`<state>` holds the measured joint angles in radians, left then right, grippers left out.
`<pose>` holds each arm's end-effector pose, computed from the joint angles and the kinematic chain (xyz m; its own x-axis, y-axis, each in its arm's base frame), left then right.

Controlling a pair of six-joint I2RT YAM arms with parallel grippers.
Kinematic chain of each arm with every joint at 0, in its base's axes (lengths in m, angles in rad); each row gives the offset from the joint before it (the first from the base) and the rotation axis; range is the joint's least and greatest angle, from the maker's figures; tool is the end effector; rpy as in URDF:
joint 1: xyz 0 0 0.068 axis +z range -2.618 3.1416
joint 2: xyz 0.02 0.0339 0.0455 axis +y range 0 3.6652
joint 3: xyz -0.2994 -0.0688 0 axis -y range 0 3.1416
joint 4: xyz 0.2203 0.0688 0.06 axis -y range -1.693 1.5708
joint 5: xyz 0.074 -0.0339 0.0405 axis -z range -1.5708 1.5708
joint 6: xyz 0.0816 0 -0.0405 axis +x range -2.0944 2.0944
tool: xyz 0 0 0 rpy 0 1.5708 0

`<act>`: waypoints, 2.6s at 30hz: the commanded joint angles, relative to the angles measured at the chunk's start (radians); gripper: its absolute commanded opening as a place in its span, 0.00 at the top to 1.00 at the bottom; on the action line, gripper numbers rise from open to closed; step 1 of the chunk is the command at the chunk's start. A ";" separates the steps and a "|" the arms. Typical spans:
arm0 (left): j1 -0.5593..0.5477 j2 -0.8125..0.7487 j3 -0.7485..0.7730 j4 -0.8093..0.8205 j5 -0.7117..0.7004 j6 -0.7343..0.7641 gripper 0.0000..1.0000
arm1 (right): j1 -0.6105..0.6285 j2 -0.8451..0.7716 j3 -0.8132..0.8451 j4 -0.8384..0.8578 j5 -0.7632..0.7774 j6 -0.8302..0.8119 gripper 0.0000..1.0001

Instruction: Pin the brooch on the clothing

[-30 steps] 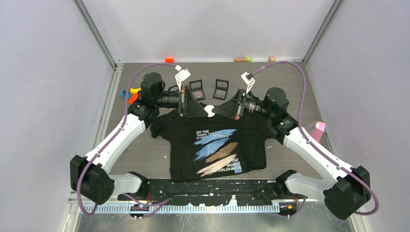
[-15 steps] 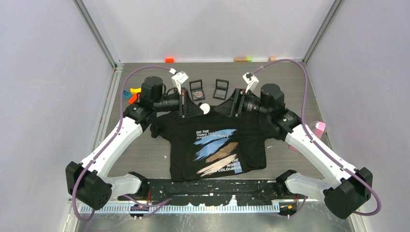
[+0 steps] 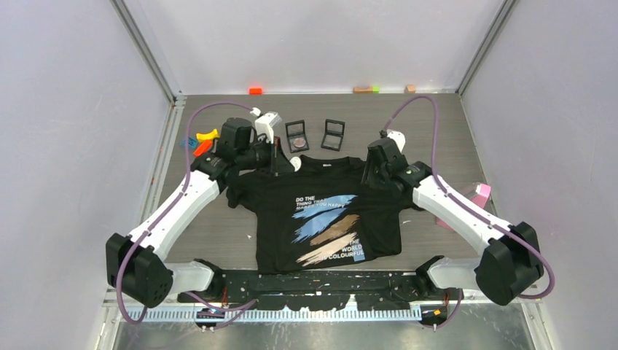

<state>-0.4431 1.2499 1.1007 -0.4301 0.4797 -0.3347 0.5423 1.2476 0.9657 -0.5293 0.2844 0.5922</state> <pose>0.2322 -0.1519 0.3441 -0.7067 0.0128 -0.7074 0.5263 0.6777 -0.5135 0.2329 0.1136 0.2833 -0.6995 0.2040 -0.6849 0.0730 0.9738 0.2156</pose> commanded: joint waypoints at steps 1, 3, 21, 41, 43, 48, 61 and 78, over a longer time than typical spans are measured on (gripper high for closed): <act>0.003 0.033 0.045 -0.006 -0.008 0.013 1.00 | 0.009 0.032 -0.064 0.003 0.065 0.027 0.55; 0.003 0.041 0.044 -0.007 -0.009 0.013 1.00 | 0.018 0.026 -0.099 0.016 0.023 0.060 0.56; 0.003 0.074 0.062 -0.037 0.004 0.018 1.00 | 0.281 -0.010 -0.320 -0.050 -0.080 0.410 0.76; 0.003 0.049 0.069 -0.049 -0.001 0.026 1.00 | 0.520 -0.058 -0.345 -0.206 -0.010 0.665 0.88; 0.003 0.048 0.068 -0.049 -0.001 0.028 1.00 | 0.519 -0.067 -0.296 -0.234 0.044 0.636 0.70; 0.003 0.041 0.070 -0.050 -0.004 0.029 1.00 | 0.439 -0.056 -0.149 -0.330 0.177 0.490 0.41; 0.003 0.034 0.066 -0.051 -0.032 0.038 1.00 | -0.046 0.209 -0.013 0.011 -0.004 0.033 0.51; 0.000 0.053 0.062 -0.047 -0.027 0.020 1.00 | -0.039 0.446 0.092 0.199 -0.269 -0.059 0.58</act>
<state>-0.4431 1.3106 1.1278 -0.4908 0.4553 -0.3099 0.4919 1.6802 1.0157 -0.4023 0.0799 0.5713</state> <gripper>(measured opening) 0.029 0.427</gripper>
